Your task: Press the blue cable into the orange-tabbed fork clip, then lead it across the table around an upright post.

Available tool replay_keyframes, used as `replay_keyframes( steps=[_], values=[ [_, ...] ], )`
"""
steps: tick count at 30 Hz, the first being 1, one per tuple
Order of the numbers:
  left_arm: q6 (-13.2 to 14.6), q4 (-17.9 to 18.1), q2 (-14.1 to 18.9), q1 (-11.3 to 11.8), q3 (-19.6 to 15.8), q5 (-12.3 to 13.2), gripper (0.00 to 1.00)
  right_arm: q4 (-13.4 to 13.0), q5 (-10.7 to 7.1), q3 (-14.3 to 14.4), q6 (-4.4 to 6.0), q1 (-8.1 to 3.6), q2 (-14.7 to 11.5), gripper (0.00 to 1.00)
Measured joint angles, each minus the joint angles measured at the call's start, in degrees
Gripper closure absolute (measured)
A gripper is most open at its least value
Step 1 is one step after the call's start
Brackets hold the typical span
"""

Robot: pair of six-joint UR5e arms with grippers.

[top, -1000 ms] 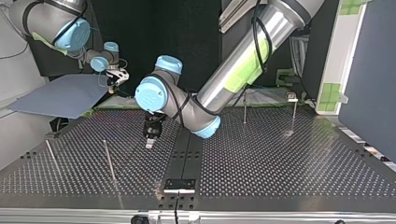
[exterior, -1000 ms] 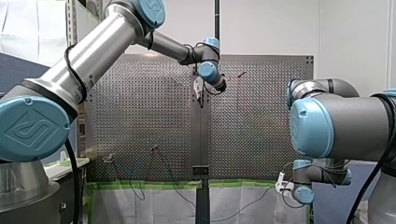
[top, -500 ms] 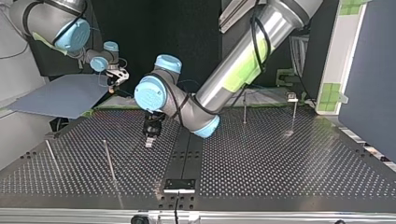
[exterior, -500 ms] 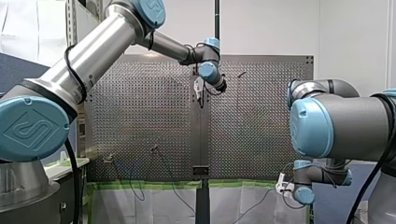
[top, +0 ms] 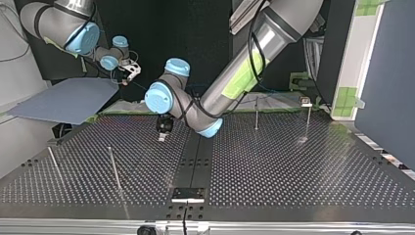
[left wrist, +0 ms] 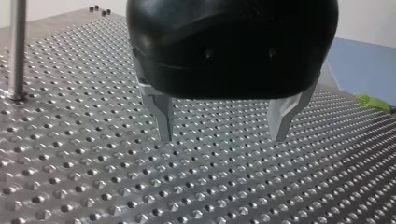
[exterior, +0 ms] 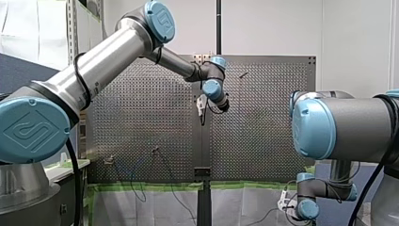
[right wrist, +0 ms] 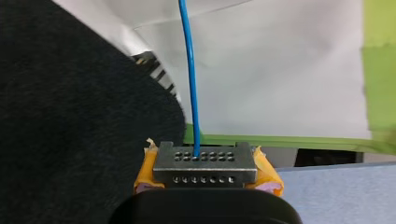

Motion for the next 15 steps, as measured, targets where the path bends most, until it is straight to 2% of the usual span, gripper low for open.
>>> replay_keyframes(
  steps=[5,15],
  values=[
    [0.0,0.0,-0.14,0.0,0.0,0.0,0.0,1.15,0.0,0.0,0.0,0.0,0.04,1.0],
    [0.0,0.0,-0.16,0.0,0.0,0.0,0.0,1.3,0.0,0.0,0.0,0.0,0.06,1.0]
  ],
)
